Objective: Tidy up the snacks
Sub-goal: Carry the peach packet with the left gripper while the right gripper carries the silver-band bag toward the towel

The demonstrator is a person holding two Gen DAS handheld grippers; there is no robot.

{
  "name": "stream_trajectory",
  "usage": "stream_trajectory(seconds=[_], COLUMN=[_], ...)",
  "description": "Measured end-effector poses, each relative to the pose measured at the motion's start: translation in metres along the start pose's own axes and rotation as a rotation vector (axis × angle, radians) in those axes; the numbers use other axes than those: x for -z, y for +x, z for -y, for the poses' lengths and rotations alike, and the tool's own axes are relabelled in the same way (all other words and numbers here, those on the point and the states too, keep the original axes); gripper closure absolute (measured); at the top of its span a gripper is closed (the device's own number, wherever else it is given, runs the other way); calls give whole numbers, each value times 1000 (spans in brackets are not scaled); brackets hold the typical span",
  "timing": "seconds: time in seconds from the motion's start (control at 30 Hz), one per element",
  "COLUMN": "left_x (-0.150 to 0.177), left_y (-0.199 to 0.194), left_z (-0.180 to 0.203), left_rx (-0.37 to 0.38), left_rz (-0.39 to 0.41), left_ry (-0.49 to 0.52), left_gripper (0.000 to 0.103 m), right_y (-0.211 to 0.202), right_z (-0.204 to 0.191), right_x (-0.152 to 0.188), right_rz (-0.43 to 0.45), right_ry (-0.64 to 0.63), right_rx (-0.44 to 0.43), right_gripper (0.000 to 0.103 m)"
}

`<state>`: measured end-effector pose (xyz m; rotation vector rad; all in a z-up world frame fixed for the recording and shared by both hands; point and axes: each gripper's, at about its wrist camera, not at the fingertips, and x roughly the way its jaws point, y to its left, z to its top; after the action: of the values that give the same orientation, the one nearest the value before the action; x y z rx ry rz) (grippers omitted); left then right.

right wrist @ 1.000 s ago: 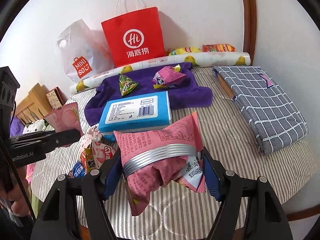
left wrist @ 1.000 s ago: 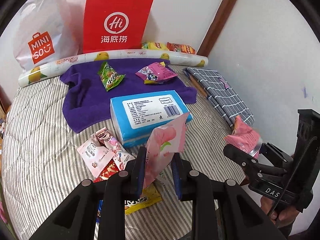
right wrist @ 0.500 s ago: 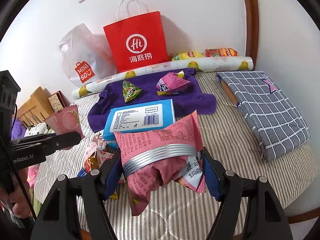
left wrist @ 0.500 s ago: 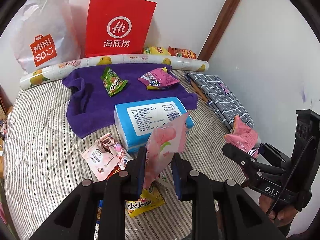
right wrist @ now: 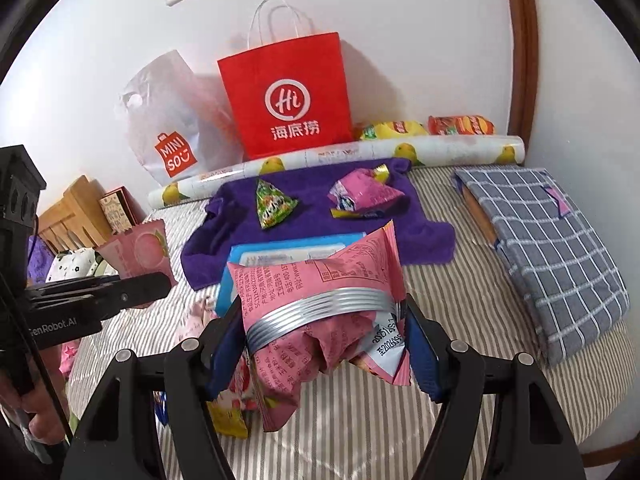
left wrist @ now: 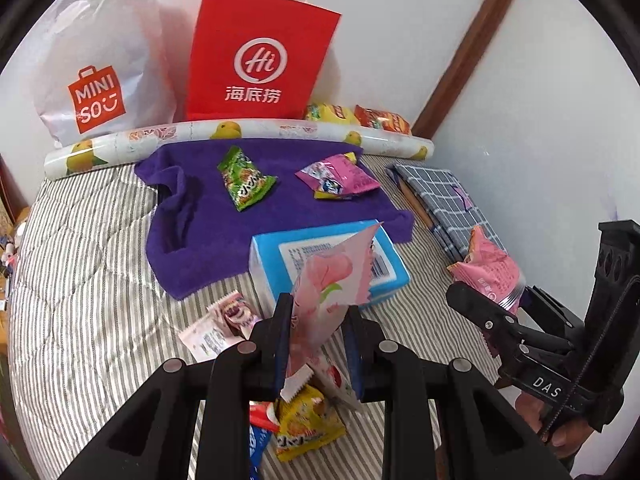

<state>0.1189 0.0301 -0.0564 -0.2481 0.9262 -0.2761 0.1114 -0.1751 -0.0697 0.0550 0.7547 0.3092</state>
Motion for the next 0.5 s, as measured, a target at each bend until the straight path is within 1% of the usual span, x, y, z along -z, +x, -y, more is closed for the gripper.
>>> stream_trajectory(seconds=[0.17, 0.3, 0.5], left_x=[-17, -29, -47], left_y=[8, 15, 33], left_z=[-14, -27, -49], left_rx=[-15, -34, -55], left_rz=[6, 18, 28], left_ry=[-30, -57, -110], left_gripper=[80, 80, 80], right_y=[19, 42, 76], right_z=[-4, 0, 7], right_x=[-19, -36, -59], right_rz=[22, 11, -10], right_ry=[-7, 14, 1], right_rx=[-19, -34, -37], right_gripper=[32, 32, 32])
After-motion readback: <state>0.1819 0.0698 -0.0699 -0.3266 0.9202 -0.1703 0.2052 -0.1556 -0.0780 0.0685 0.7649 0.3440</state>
